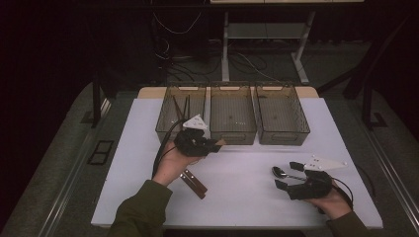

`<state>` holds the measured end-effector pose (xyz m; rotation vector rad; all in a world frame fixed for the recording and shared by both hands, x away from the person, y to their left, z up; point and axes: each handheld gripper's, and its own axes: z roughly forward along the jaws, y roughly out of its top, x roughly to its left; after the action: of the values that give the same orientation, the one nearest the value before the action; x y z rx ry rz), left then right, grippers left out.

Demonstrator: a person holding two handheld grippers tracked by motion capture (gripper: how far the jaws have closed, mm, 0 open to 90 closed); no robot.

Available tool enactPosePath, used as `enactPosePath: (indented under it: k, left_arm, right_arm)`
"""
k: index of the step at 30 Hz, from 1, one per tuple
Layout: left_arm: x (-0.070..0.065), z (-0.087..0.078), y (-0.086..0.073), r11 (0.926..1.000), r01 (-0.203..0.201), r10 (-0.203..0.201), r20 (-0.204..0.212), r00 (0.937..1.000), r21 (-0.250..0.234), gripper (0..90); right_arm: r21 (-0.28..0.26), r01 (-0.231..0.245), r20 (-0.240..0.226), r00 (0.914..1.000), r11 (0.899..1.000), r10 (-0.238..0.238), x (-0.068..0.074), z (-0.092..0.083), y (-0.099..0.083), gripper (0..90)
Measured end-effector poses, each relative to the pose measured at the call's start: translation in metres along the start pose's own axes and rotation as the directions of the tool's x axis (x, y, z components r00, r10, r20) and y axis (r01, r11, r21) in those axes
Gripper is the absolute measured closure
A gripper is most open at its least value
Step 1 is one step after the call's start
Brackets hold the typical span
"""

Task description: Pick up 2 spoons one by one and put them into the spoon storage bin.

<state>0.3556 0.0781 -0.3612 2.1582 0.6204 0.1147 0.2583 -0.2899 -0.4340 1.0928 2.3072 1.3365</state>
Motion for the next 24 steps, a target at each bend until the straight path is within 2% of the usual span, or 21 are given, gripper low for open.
enactPosePath:
  k: [9,11,16,17,18,24]
  left_arm:
    - [0.01,0.009,0.024,0.9997,-0.023,0.023,-0.023,0.9995,-0.004,73.7]
    - [0.011,0.013,0.029,0.9997,-0.014,0.013,-0.028,0.9995,-0.022,73.7]
    - [0.018,0.018,0.04,0.9997,-0.024,0.023,-0.046,0.9987,-0.004,73.7]
    - [0.019,0.02,0.042,0.9999,-0.013,0.013,-0.05,0.9987,-0.01,73.7]
    - [0.021,0.021,0.044,0.9997,-0.023,0.022,-0.053,0.9983,-0.001,73.7]
    - [0.032,0.034,0.057,0.9999,-0.015,0.015,-0.079,0.9967,0.003,73.7]
  right_arm:
    - [-0.007,0.006,0.009,0.9999,1.0,-0.006,0.0,-0.001,0.0,10.5]
    - [-0.008,0.008,0.009,0.9999,1.0,-0.008,-0.001,-0.001,0.0,10.4]
    - [-0.008,0.01,0.01,0.9999,1.0,-0.01,-0.001,-0.001,0.0,10.4]
    - [-0.008,0.009,0.01,0.9999,1.0,-0.009,-0.001,-0.001,0.0,10.4]
    - [-0.008,0.008,0.01,0.9999,1.0,-0.008,0.0,-0.001,0.0,10.4]
    - [-0.009,0.009,0.008,0.9999,1.0,-0.009,0.0,-0.001,0.0,10.5]
